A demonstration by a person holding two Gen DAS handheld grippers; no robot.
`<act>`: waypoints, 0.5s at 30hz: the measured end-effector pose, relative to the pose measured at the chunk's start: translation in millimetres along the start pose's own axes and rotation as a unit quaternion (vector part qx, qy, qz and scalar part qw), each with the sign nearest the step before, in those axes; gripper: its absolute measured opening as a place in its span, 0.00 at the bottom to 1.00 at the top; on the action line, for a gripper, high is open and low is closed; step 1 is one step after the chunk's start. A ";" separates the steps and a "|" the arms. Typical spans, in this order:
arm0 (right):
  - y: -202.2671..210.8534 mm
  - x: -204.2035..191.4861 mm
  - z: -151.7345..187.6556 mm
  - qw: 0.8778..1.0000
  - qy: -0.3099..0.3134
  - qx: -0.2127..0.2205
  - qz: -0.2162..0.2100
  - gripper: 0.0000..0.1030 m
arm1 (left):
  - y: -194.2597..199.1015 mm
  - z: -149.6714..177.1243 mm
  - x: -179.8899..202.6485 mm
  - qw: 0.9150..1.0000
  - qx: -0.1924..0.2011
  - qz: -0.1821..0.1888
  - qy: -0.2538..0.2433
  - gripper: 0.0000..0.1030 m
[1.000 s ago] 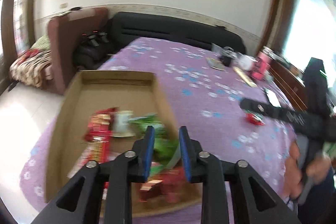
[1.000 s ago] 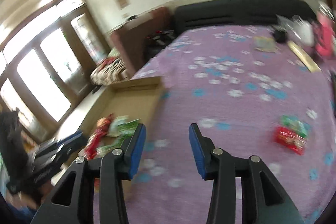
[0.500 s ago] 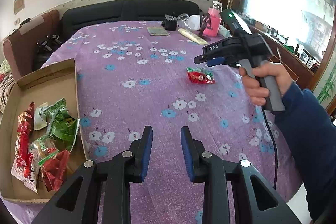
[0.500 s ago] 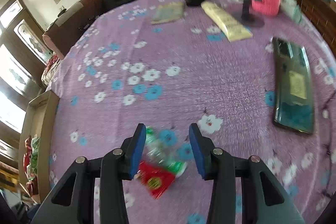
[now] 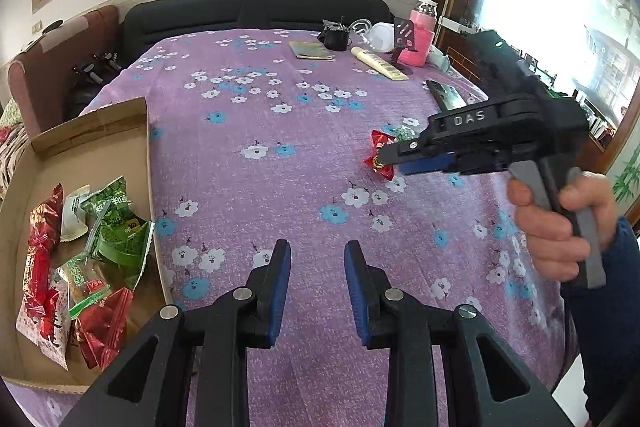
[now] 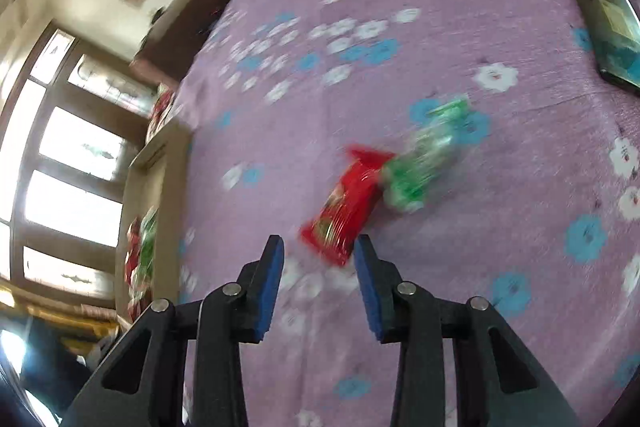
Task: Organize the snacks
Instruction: 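Move both grippers back to the last red and green packets on the table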
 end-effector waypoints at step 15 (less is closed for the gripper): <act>4.8 35.2 -42.1 0.984 -0.060 0.062 0.155 0.27 | -3.1 -1.4 3.5 1.000 -0.004 -0.002 -0.004 0.28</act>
Point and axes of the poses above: each gripper's, at about its wrist camera, not at the fingertips, and y roughly against the way its jaws point, x to its right, z to its underside, the point moved 4 cm from there along -y, roughly the way its jaws point, and after that the axes turned 12 degrees about -x, right-handed, at the moved point
